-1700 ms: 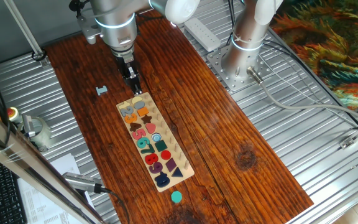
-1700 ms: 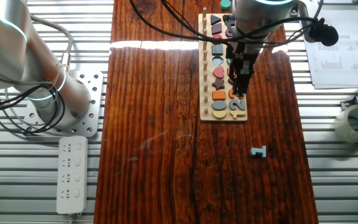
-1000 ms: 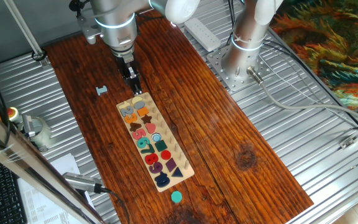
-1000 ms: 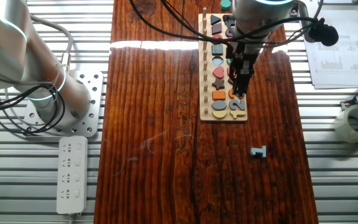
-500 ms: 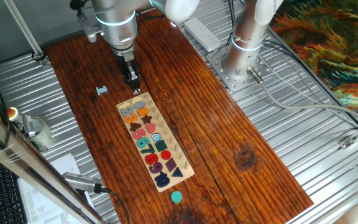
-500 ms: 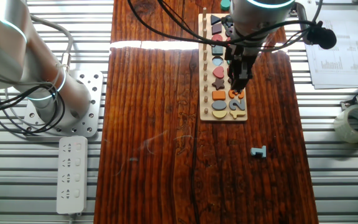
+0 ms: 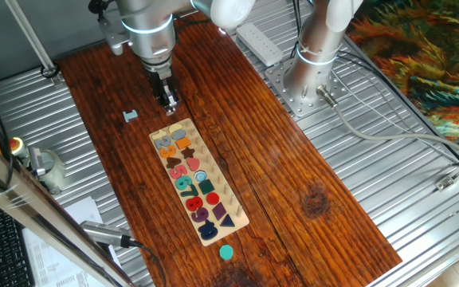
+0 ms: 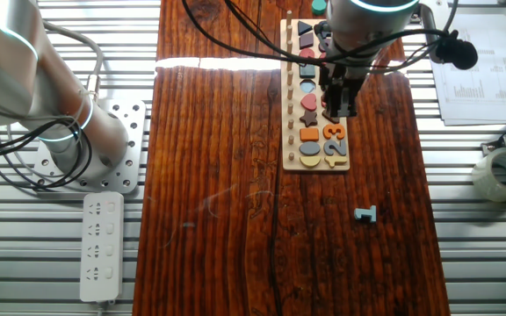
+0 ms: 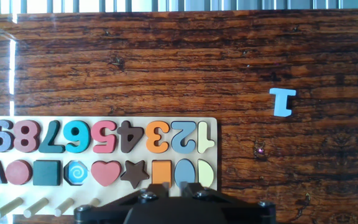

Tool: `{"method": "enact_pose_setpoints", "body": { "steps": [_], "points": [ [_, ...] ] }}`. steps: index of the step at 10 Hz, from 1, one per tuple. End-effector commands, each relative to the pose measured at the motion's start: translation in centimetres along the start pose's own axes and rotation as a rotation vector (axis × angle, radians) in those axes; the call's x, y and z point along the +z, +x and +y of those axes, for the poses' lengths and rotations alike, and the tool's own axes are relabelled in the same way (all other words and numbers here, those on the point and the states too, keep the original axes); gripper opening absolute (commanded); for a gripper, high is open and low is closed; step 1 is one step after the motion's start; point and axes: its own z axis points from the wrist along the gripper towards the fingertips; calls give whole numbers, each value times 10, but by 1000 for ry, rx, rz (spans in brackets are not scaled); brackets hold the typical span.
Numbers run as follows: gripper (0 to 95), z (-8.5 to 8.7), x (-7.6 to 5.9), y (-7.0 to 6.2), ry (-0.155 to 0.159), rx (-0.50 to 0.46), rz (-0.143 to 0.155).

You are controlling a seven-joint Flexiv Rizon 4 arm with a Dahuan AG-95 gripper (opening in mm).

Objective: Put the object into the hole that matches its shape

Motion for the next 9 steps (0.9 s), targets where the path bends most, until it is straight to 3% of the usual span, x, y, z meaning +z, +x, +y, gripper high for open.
{"method": "enact_pose_setpoints", "body": {
  "steps": [1, 5, 7, 9],
  "points": [
    [0, 1, 0, -1, 9, -1, 7],
    [0, 15, 3, -4, 15, -1, 14],
    [0, 31, 7, -7, 14, 5, 14],
    [0, 58, 9, -15, 19, 42, 14]
  ]
}}
